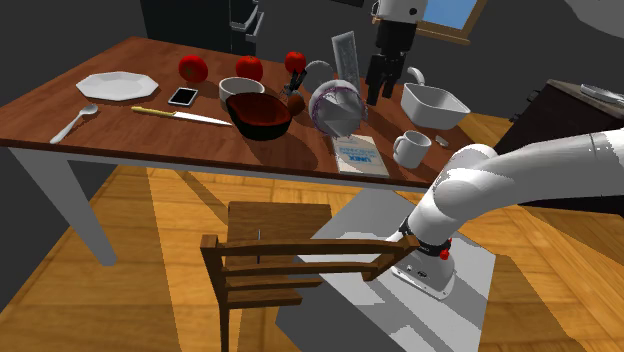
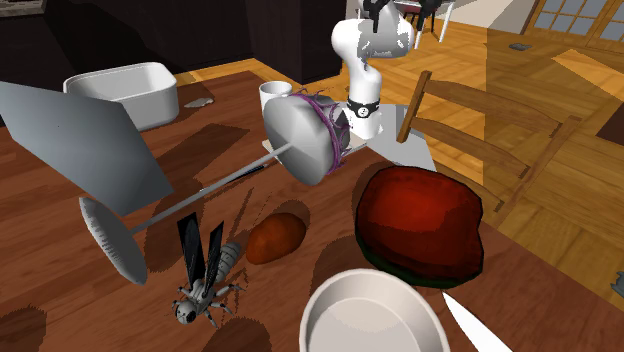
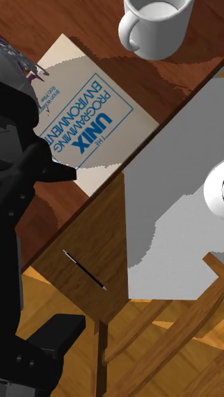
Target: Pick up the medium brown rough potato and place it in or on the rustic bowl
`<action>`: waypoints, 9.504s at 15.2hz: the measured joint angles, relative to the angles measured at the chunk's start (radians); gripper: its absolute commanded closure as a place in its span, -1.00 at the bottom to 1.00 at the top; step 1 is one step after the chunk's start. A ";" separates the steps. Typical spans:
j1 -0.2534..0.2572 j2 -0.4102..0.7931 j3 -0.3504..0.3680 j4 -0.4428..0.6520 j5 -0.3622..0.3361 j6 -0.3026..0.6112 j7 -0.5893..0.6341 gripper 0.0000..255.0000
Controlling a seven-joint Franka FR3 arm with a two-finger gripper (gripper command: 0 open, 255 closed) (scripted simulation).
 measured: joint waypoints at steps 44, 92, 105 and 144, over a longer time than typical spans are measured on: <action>-0.261 1.063 -0.093 0.475 0.369 0.875 0.220 -1.00; -0.260 1.133 -0.134 0.674 0.289 0.783 0.307 1.00; -0.260 1.090 -0.144 0.788 0.256 0.632 0.360 1.00; -0.014 0.897 0.015 0.338 0.168 0.984 0.727 1.00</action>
